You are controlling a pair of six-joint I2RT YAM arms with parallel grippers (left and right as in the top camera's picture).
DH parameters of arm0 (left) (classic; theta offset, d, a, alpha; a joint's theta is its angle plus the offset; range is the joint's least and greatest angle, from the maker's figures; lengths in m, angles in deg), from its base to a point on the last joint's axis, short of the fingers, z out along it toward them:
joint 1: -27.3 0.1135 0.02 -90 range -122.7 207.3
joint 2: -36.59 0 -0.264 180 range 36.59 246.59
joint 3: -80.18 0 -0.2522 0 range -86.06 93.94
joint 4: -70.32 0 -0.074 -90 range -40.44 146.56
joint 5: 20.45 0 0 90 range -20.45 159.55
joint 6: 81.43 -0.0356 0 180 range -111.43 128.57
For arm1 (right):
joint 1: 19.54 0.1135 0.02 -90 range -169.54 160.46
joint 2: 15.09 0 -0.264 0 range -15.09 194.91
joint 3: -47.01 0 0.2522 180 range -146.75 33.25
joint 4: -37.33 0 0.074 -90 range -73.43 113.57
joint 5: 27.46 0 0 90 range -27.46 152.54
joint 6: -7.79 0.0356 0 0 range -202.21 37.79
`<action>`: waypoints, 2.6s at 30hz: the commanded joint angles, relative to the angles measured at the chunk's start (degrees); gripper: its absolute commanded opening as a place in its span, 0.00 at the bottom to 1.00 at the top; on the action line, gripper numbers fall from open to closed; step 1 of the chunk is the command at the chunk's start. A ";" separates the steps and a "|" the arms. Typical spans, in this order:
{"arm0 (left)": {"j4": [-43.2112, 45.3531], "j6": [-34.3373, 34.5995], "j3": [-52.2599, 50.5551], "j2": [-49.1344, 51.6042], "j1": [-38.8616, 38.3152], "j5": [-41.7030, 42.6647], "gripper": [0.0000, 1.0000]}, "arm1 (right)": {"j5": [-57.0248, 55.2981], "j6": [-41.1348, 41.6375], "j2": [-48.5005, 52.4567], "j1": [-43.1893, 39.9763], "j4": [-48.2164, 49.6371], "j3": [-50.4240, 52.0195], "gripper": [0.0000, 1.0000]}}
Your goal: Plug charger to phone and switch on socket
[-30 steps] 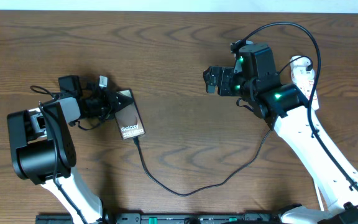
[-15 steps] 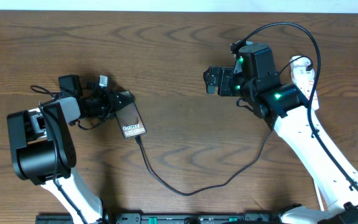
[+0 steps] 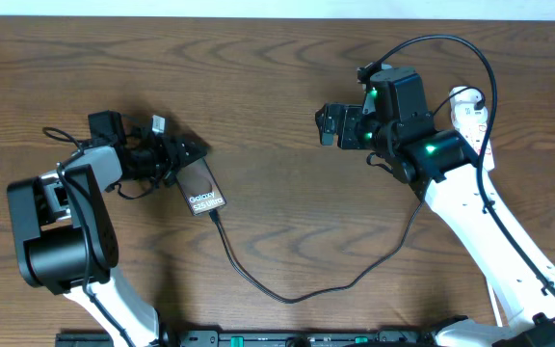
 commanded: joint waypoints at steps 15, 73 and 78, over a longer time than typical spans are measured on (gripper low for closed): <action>-7.65 1.40 -2.32 3.65 0.35 -25.22 0.75 | -0.52 -0.79 -0.09 0.39 -0.28 -0.35 0.99; -19.89 6.51 -2.32 3.65 0.35 -39.12 0.89 | -0.50 -0.79 -0.09 0.39 -0.50 -0.35 0.99; -20.26 6.51 -2.32 3.65 0.35 -39.15 0.90 | -0.52 -0.79 -0.09 0.39 -0.52 -0.35 0.99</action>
